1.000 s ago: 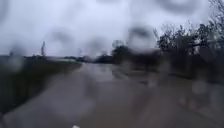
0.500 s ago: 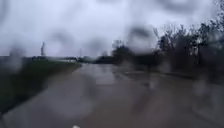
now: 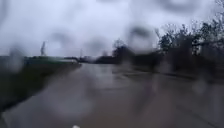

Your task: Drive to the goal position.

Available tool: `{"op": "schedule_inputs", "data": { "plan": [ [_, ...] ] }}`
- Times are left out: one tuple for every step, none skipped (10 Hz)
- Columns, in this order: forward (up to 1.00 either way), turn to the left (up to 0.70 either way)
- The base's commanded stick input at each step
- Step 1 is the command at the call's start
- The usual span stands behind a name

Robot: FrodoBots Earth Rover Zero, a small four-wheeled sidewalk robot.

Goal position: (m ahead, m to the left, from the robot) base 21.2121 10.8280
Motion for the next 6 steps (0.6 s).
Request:
{"op": "schedule_inputs", "data": {
  "plan": [
    [0.7,0.0],
    [0.7,0.0],
    [0.7,0.0],
    [0.7,0.0],
    [0.7,0.0],
    [0.7,0.0]
  ]
}}
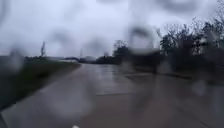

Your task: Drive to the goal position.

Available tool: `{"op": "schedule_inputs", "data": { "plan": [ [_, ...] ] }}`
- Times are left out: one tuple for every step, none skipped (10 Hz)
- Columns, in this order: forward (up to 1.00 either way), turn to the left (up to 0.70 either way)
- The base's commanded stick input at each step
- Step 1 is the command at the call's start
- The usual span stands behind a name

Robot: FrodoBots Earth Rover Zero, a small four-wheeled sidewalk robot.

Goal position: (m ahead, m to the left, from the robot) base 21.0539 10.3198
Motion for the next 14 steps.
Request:
{"op": "schedule_inputs", "data": {
  "plan": [
    [0.7,0.0],
    [0.7,0.0],
    [0.7,0.0],
    [0.7,0.0],
    [0.7,0.0],
    [0.7,0.0],
    [0.7,0.0],
    [0.7,0.0],
    [0.7,0.0],
    [0.7,0.0],
    [0.7,0.0],
    [0.7,0.0],
    [0.7,0.0],
    [0.7,0.0]
  ]
}}
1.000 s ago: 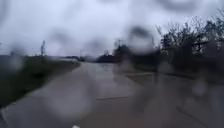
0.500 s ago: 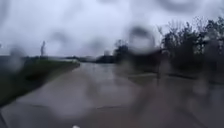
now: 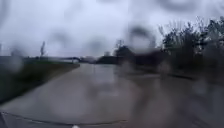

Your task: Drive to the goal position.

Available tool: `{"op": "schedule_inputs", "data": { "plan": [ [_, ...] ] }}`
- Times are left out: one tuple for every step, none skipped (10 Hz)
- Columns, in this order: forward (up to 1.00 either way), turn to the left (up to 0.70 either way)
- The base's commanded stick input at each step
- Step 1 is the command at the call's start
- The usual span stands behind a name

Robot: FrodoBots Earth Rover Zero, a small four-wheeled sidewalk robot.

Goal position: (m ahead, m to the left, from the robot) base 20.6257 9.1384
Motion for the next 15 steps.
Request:
{"op": "schedule_inputs", "data": {
  "plan": [
    [0.7,0.0],
    [0.7,0.0],
    [0.7,0.0],
    [0.7,0.0],
    [0.7,0.0],
    [0.7,0.0],
    [0.7,0.0],
    [0.7,0.0],
    [0.7,0.0],
    [0.7,0.0],
    [0.7,0.0],
    [0.7,0.0],
    [0.7,0.0],
    [0.7,0.0],
    [0.7,0.0]
  ]
}}
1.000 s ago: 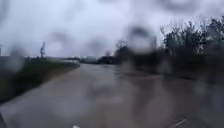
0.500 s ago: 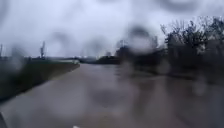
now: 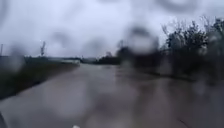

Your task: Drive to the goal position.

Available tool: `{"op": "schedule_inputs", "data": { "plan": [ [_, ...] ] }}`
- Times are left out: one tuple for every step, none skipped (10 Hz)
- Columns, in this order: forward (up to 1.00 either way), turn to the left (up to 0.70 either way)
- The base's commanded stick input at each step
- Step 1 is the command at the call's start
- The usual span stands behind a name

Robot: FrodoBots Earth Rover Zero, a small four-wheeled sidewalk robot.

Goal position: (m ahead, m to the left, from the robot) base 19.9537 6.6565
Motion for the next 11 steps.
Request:
{"op": "schedule_inputs", "data": {
  "plan": [
    [0.7,0.0],
    [0.7,0.0],
    [0.7,0.0],
    [0.7,0.04],
    [0.7,0.26],
    [0.7,0.32],
    [0.7,0.34],
    [0.7,0.25],
    [0.7,0.0],
    [0.7,0.0],
    [0.7,0.35]
  ]
}}
